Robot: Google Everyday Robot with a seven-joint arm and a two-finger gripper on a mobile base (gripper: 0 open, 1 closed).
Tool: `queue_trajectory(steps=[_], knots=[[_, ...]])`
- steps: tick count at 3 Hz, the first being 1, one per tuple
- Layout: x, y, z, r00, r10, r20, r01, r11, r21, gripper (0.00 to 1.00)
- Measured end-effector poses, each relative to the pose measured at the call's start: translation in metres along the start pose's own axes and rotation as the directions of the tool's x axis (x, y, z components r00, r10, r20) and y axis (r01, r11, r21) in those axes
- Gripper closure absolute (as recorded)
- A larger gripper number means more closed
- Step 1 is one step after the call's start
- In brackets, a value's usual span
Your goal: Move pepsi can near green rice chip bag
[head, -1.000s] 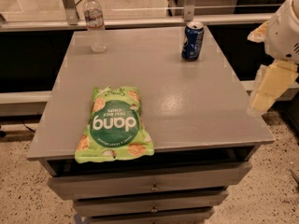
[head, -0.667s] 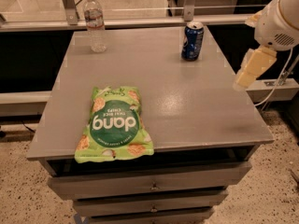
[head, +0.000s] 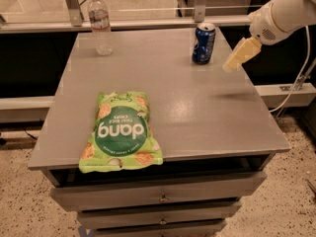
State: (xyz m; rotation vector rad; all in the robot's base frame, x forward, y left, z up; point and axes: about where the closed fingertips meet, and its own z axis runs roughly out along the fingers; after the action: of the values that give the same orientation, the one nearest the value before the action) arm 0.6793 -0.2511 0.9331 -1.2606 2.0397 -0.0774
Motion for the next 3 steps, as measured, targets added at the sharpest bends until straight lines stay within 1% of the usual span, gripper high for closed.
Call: queue_trajectory(steps=[1,2,3], knots=[[-0.009,-0.024,0.041,0.986,0.099,0.133,-0.098,0.9951,-0.015,0.0],[-0.021,-0.037,0.073,0.945,0.182,0.271,-0.173,0.9833,-0.057,0.0],[-0.039,-0.039,0.098,0.878,0.247,0.41,-0.22,0.969,-0.111,0.0]])
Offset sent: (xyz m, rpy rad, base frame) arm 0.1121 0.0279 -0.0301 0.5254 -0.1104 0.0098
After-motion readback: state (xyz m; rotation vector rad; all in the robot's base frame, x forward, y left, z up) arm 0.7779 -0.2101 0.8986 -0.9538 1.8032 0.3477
